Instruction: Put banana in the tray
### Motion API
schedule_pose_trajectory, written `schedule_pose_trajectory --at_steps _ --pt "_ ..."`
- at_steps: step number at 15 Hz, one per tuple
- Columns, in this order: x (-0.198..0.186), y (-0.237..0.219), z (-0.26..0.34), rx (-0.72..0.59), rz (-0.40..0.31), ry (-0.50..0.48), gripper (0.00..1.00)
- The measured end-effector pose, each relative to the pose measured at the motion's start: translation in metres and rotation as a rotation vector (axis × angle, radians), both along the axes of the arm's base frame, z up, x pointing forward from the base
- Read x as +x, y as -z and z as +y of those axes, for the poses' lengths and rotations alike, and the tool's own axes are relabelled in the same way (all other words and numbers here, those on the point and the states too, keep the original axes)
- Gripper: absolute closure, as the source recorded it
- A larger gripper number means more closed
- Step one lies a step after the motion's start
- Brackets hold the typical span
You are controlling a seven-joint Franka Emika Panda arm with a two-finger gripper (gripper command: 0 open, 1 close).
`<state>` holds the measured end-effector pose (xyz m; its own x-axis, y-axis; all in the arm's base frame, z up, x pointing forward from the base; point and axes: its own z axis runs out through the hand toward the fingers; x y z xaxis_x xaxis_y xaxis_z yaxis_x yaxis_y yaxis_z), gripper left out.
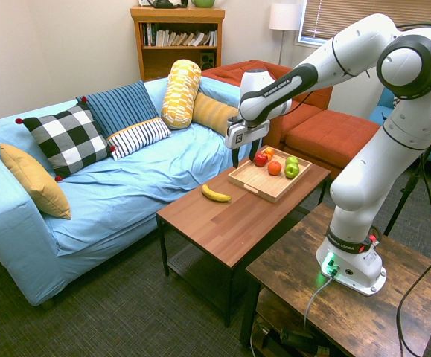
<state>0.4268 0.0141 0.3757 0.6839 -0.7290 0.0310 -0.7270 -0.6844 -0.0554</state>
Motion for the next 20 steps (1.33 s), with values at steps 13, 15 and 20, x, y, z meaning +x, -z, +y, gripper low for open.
schedule_pose_trajectory --at_steps 13,15,20 --pt "0.111 0.099 0.001 -0.011 -0.047 0.013 0.0" --pt "0.139 0.133 -0.003 -0.015 -0.028 0.028 0.0" --pt "0.181 0.199 -0.014 -0.017 0.013 0.087 0.0"
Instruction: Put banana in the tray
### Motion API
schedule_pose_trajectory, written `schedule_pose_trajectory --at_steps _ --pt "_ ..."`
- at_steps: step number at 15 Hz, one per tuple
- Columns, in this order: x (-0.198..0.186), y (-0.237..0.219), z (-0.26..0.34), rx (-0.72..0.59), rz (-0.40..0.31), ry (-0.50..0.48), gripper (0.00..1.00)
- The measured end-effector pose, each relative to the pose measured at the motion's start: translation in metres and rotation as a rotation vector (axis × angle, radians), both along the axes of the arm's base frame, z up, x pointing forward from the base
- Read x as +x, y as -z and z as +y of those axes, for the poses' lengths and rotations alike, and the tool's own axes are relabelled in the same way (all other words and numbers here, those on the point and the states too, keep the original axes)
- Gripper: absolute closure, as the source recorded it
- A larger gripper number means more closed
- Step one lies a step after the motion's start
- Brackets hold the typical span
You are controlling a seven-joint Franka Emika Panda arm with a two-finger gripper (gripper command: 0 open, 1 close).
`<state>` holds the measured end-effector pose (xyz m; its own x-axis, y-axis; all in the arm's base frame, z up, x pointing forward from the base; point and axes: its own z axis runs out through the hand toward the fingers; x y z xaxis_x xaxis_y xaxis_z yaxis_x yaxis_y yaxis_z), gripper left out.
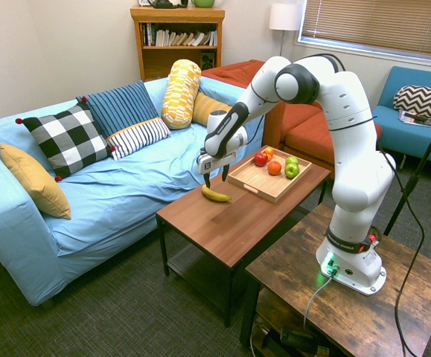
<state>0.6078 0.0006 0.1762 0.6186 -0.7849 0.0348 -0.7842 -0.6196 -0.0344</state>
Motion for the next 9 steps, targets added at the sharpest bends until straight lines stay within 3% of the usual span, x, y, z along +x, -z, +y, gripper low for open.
schedule_pose_trajectory --at_steps 9 --pt "0.029 0.064 0.0 -0.005 0.027 0.021 0.0"
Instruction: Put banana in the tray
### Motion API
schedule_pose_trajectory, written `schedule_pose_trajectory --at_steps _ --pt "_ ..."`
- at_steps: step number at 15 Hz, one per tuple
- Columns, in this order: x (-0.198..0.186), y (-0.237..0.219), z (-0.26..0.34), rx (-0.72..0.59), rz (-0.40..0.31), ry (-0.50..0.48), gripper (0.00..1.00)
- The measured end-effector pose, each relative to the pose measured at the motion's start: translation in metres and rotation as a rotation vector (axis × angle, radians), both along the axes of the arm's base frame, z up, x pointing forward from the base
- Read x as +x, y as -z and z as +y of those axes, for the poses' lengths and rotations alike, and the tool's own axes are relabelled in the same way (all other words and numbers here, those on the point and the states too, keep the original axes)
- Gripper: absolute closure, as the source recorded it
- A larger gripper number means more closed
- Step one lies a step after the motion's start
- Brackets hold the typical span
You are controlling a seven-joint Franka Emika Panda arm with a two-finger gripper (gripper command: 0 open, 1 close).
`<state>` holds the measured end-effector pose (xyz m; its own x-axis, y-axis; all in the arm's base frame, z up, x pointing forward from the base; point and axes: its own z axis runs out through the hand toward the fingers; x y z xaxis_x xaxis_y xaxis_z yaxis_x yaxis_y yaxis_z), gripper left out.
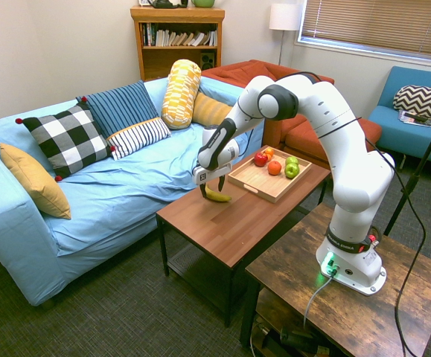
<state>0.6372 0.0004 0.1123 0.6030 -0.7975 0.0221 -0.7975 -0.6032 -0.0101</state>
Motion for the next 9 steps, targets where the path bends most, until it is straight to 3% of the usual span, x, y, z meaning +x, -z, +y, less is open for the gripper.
schedule_pose_trajectory --at_steps 1,9 --pt "0.003 0.003 0.0 -0.005 -0.003 -0.002 1.0" --pt "0.012 0.021 -0.003 -0.013 -0.002 0.011 1.0"
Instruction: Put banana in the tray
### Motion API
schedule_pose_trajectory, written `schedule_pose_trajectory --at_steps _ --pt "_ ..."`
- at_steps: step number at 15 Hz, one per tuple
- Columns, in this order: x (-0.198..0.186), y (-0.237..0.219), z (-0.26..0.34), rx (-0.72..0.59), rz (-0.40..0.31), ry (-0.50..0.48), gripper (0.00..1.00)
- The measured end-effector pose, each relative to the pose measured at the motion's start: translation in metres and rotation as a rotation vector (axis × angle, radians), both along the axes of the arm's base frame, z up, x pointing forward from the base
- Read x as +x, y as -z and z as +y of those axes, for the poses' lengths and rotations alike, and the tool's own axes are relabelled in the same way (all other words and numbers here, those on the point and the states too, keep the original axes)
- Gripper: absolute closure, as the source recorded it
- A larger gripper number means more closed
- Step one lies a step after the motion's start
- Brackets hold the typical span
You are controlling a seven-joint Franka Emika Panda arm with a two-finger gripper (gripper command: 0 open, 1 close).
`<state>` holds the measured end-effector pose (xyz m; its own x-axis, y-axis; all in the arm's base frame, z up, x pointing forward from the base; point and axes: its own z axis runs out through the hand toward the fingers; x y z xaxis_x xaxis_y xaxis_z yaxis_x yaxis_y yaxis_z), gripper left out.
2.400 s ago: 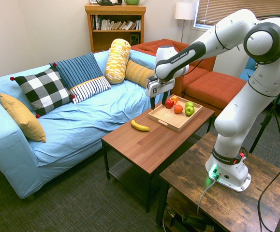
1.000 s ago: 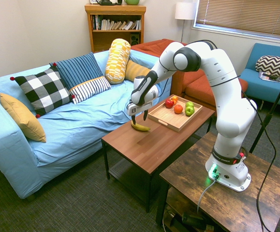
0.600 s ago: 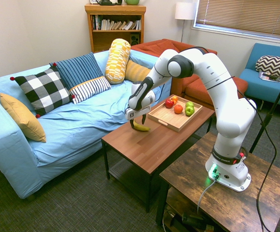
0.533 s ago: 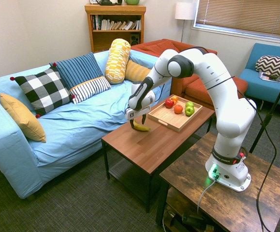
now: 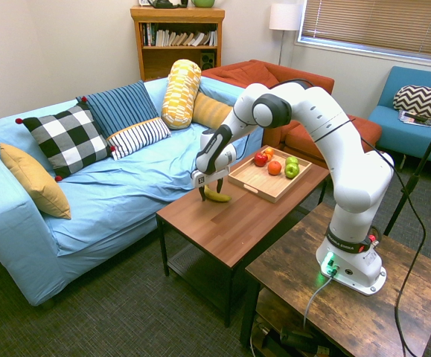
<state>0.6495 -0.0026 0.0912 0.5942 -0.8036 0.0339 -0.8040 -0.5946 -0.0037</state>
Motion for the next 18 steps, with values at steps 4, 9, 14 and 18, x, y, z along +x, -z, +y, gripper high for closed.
schedule_pose_trajectory --at_steps 4,9,14,18 --pt "0.0 0.0 0.005 0.01 -0.004 0.001 1.0" --pt "-0.002 0.001 0.004 0.01 -0.021 -0.017 1.0" --pt "-0.002 -0.029 -0.001 0.009 -0.056 -0.043 1.0" --pt "-0.023 -0.107 -0.028 0.003 -0.103 -0.01 1.0"
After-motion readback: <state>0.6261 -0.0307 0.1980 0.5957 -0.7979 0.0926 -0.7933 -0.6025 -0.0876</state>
